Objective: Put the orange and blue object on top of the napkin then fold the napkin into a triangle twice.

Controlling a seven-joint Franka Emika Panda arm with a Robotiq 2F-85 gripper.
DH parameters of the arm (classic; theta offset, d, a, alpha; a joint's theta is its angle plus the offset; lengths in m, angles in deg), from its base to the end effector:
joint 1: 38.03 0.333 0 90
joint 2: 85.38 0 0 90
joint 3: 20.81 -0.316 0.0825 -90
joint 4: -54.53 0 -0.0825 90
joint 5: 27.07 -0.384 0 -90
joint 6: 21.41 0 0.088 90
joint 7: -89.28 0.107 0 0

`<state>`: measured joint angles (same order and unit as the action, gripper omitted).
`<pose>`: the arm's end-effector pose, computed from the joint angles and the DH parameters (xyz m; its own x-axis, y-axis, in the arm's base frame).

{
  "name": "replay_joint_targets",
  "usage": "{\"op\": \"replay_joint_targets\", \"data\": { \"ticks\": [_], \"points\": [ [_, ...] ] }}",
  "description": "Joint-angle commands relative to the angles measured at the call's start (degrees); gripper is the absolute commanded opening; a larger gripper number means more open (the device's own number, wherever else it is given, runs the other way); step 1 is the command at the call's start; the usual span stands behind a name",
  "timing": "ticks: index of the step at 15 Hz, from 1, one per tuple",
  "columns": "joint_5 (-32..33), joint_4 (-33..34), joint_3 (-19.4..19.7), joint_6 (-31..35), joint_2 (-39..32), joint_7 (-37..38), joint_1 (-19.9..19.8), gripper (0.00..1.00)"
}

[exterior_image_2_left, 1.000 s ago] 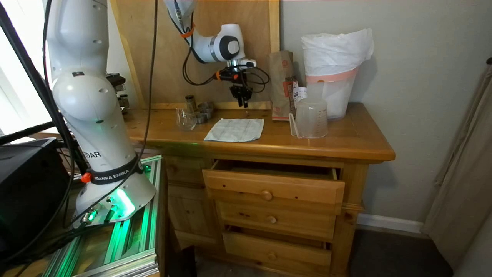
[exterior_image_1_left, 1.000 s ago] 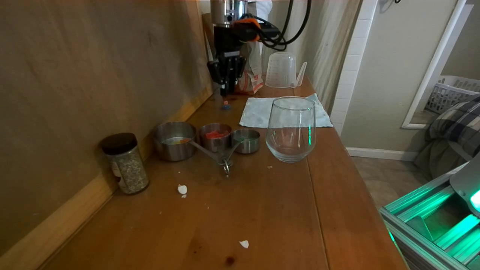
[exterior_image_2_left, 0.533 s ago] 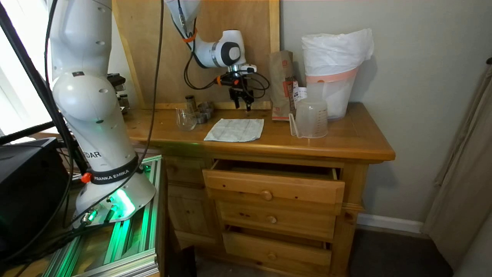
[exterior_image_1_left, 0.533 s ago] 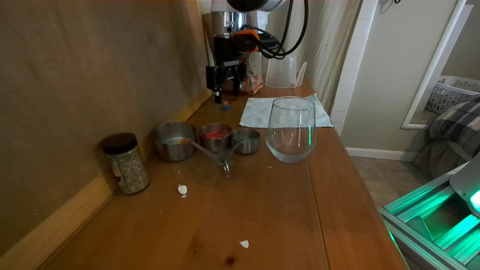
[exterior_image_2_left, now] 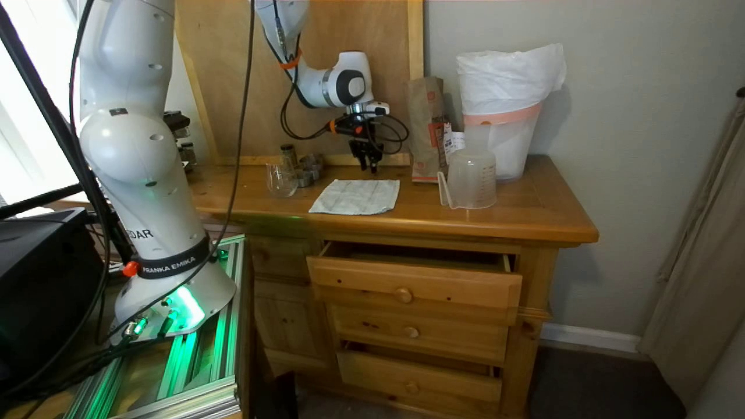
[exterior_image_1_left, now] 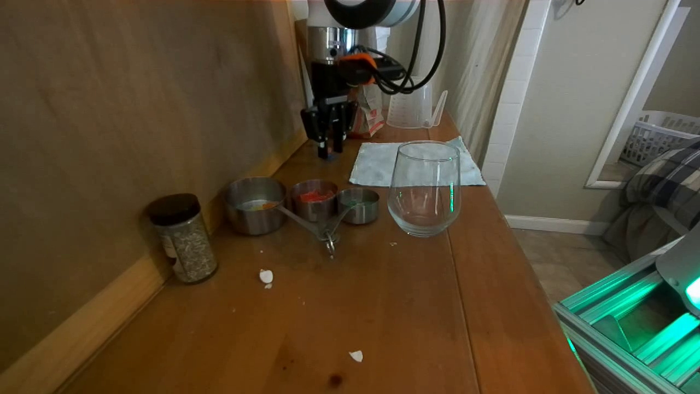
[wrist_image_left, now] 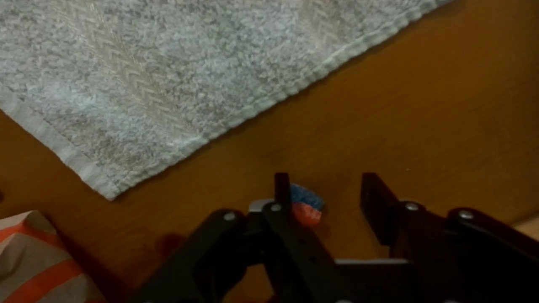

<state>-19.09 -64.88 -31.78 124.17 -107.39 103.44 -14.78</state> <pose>0.4922 0.3341 0.2500 0.8994 0.4291 0.0834 0.4309 -0.9024 -0.0041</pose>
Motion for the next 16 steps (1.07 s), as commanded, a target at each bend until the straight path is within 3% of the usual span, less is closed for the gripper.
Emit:
{"op": "replay_joint_targets", "data": {
  "ticks": [1,5,6,10,13,14,15,16],
  "points": [
    [0.71,1.28,0.51,1.28,-1.27,1.59,0.44,0.52],
    [0.72,1.70,0.56,1.46,-1.63,1.76,0.62,0.42],
    [0.74,1.76,0.57,1.47,-1.69,1.87,0.68,0.34],
    [0.79,1.91,0.64,1.50,-1.89,2.29,0.88,0.41],
    [0.85,2.10,0.70,1.53,-2.11,2.64,1.05,0.33],
    [0.87,2.28,0.70,1.50,-2.24,2.83,1.17,0.24],
    [0.88,2.48,0.72,1.48,-2.38,2.94,1.24,0.26],
    [0.90,2.63,0.73,1.47,-2.49,2.99,1.32,0.22]
  ]
}}
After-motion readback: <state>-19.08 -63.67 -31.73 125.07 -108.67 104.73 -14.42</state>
